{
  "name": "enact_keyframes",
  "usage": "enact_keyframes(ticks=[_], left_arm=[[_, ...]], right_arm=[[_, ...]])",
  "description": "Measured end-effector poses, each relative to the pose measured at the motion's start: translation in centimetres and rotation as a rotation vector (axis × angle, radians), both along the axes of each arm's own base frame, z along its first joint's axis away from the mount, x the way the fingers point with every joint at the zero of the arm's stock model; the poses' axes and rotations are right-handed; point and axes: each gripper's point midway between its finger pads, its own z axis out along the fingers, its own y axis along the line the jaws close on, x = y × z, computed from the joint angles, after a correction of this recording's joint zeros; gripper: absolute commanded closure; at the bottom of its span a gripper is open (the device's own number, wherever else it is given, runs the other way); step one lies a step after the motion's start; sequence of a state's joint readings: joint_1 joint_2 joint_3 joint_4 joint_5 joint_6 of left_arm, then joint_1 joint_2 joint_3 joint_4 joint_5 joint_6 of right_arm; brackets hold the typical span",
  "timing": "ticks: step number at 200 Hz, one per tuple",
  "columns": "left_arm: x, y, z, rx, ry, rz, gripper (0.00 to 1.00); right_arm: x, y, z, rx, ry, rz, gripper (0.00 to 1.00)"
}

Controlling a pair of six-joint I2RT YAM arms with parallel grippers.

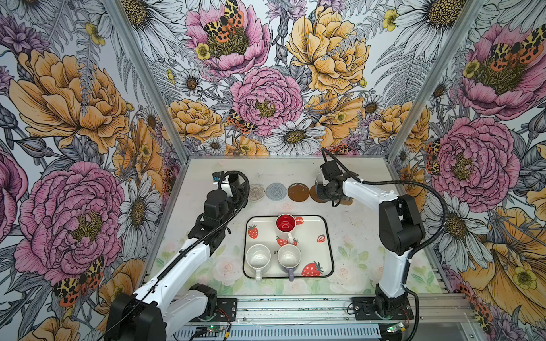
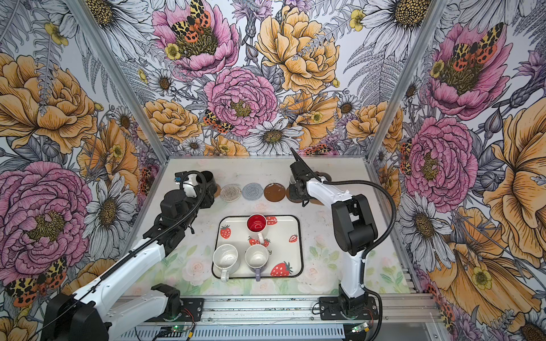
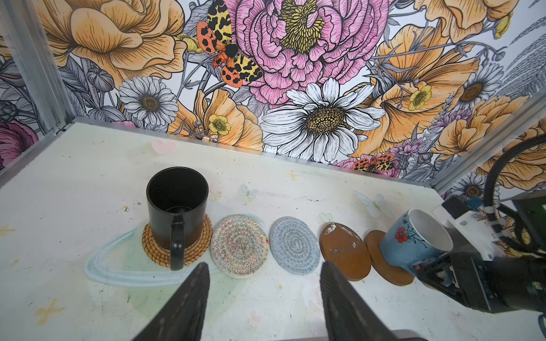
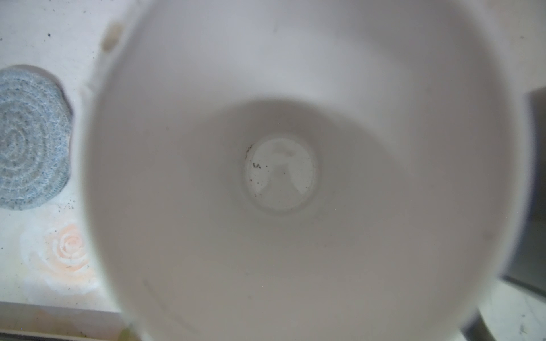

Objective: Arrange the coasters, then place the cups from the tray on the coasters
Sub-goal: 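Lower the blue-handled mug onto the brown cork coaster beside the grey mug, then open and raise the right gripper off the blue-handled mug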

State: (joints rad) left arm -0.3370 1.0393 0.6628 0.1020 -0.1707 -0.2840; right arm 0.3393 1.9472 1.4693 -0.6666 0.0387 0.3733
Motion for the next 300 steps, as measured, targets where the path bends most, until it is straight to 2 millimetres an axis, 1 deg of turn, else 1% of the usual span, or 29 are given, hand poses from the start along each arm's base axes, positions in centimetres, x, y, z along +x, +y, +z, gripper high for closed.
enact_keyframes(ticks=[29, 84, 116, 145, 177, 211, 231, 245, 270, 284, 300], left_arm=[[0.0, 0.0, 0.0, 0.0, 0.0, 0.0, 0.39], [0.0, 0.0, 0.0, 0.0, 0.0, 0.0, 0.39], [-0.1, 0.1, 0.3, -0.003, -0.009, 0.0, 0.39], [-0.3, 0.1, 0.8, -0.008, -0.022, 0.001, 0.39], [-0.5, 0.3, 1.1, -0.008, -0.026, 0.004, 0.39], [-0.7, 0.3, 1.1, -0.005, -0.023, 0.008, 0.38], [-1.0, -0.3, 1.2, -0.006, -0.024, -0.008, 0.38], [-1.3, -0.8, 1.2, -0.005, -0.022, -0.023, 0.38], [-1.7, -1.9, 1.3, 0.004, -0.015, -0.045, 0.38], [-1.9, -2.4, 1.5, 0.01, -0.017, -0.052, 0.38], [-2.1, -2.9, 2.0, 0.011, -0.023, -0.058, 0.38]], right_arm=[[0.0, 0.1, 0.0, 0.003, 0.001, 0.001, 0.61], [-0.1, 0.2, 0.0, 0.011, 0.002, 0.002, 0.55], [-0.7, 0.0, -0.2, 0.01, 0.011, -0.002, 0.51], [-1.3, -0.1, 0.3, 0.02, 0.007, -0.003, 0.47], [-2.5, -0.3, 1.4, 0.038, -0.007, -0.014, 0.44], [-4.0, 0.3, 3.8, 0.065, -0.051, -0.006, 0.42], [-4.9, 1.0, 5.5, 0.078, -0.09, 0.004, 0.4], [-5.3, 1.5, 7.3, 0.091, -0.134, 0.006, 0.4], [-5.4, 2.5, 10.6, 0.13, -0.226, 0.01, 0.4], [-5.0, 3.0, 12.4, 0.159, -0.277, 0.007, 0.39], [-4.3, 3.5, 14.9, 0.204, -0.354, 0.0, 0.37]])
